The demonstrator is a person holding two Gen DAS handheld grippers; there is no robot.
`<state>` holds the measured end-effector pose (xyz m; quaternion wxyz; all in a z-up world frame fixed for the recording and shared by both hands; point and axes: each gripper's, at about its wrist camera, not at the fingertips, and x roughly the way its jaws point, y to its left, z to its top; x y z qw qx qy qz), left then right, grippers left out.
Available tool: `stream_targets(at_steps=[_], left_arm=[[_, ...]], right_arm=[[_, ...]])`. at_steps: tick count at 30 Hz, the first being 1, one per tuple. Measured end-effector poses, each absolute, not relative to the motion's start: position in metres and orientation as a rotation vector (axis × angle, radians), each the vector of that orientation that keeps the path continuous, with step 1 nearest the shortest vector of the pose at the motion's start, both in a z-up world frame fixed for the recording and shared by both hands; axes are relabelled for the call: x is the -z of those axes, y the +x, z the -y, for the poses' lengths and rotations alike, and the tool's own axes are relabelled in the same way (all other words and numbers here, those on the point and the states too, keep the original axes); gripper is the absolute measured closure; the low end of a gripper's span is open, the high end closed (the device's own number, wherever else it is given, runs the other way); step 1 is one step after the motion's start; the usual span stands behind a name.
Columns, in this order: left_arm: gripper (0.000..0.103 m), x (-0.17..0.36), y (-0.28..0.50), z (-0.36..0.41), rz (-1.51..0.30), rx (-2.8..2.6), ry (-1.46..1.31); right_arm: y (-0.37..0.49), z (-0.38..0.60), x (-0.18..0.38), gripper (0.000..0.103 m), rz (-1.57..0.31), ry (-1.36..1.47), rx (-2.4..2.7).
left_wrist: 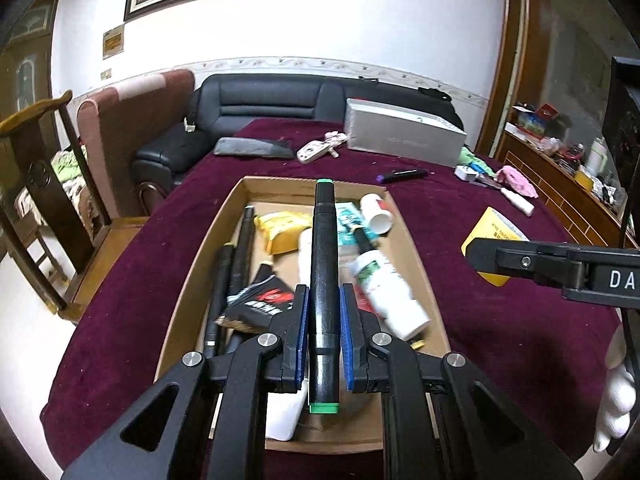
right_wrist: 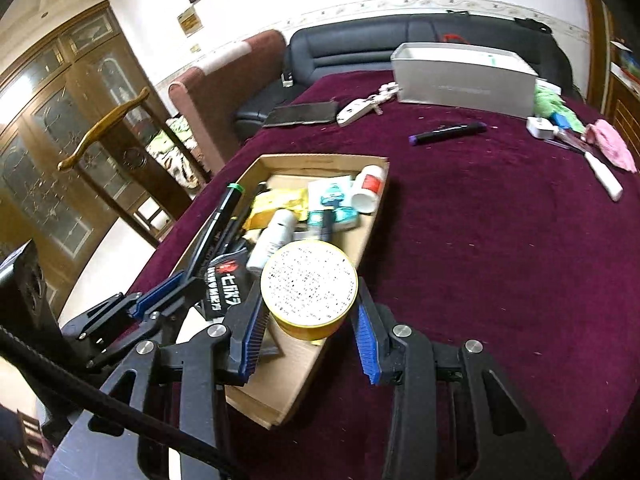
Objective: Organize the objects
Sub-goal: 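Carry the yellow tin and black marker over the cardboard tray, then lower the tin and marker into the tray and open both grippers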
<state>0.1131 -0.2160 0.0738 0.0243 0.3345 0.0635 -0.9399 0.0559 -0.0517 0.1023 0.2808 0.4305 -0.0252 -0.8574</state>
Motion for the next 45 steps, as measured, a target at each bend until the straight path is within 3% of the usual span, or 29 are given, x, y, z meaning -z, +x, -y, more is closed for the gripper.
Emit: stream_targets(at_steps=[31,45], left_arm=[[0.091,-0.070,0.141,0.282,-0.369,2.865,1.018],[0.091,-0.086,0.084,0.267,-0.193,2.885,1.049]], right_arm=[[0.077,0.101,-0.073,0.065,0.031,1.213,2.105],[0.049,0.094,-0.076,0.065,0.078,1.201,2.129]])
